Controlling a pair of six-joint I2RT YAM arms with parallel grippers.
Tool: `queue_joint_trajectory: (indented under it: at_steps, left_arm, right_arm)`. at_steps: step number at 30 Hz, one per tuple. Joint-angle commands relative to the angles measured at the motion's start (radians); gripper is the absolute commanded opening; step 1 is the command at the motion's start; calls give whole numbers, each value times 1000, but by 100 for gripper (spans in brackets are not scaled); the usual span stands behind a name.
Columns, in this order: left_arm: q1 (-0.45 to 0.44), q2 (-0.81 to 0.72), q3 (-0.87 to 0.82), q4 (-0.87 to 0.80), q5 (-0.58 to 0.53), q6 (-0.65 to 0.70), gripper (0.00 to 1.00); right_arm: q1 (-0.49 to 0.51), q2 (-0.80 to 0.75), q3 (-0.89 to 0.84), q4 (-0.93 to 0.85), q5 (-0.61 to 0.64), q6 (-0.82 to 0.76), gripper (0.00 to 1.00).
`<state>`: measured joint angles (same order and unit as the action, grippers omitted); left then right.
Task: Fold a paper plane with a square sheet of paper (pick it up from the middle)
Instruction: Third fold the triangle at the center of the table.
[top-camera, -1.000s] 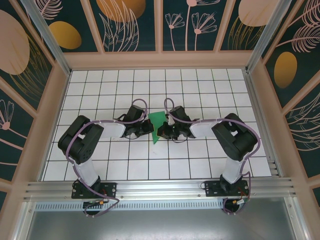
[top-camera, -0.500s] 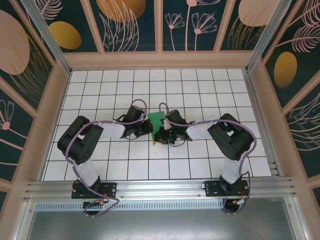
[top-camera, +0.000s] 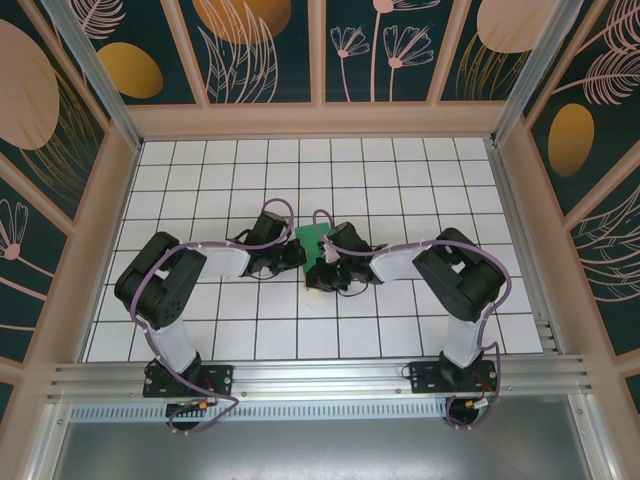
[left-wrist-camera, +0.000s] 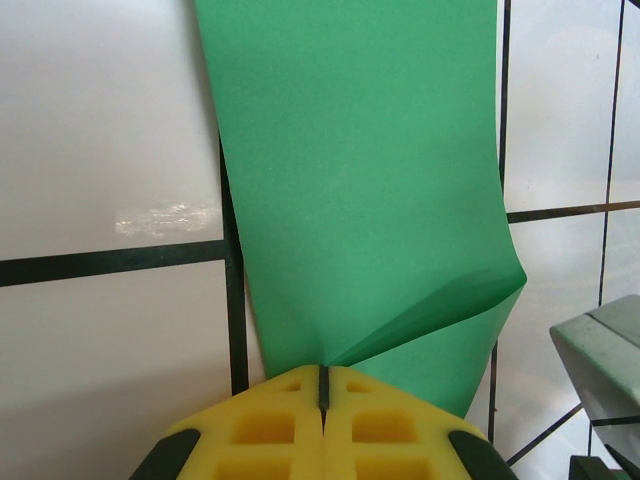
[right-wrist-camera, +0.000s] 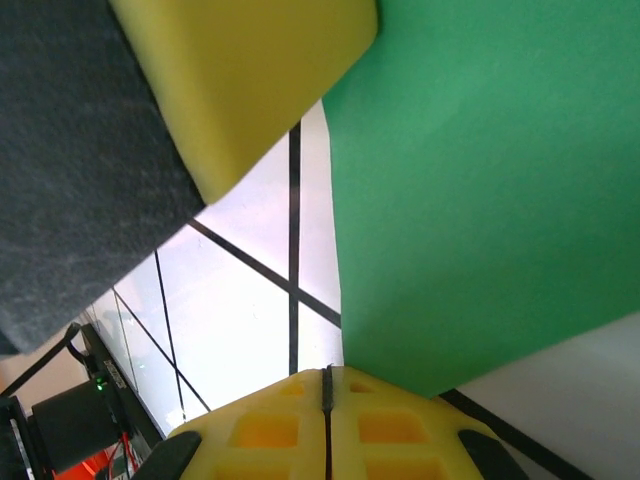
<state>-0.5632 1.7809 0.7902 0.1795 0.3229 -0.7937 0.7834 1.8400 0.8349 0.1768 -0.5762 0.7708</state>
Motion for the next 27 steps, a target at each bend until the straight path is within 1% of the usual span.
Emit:
queue_joint_trajectory:
  at_steps: [1,5,10,12,18,27]
  left_arm:
    - [2,-6,-28,-49,-50,-3,7]
    - [3,-9,-28,-51,-51,-1,8]
    - [2,-8,-26,-54,-53,0,8]
    - [3,-9,-25,-54,-53,-1,8]
    - [2,-9,-17,-55,-51,1,9]
    - [2,-23,-9,-71,-54,8,10]
  right_arm:
    - [11,16,13,-39,17,-21,9]
    - [10,17,24,-60,27,-32,8]
    - [-26,-79,19,-31,70,-35,8]
    - [-52,-86,16,-25,81,-28,9]
    - [-104,-38,33,-25,73,-18,9]
    - [-112,33,55,-39,81,-16,8]
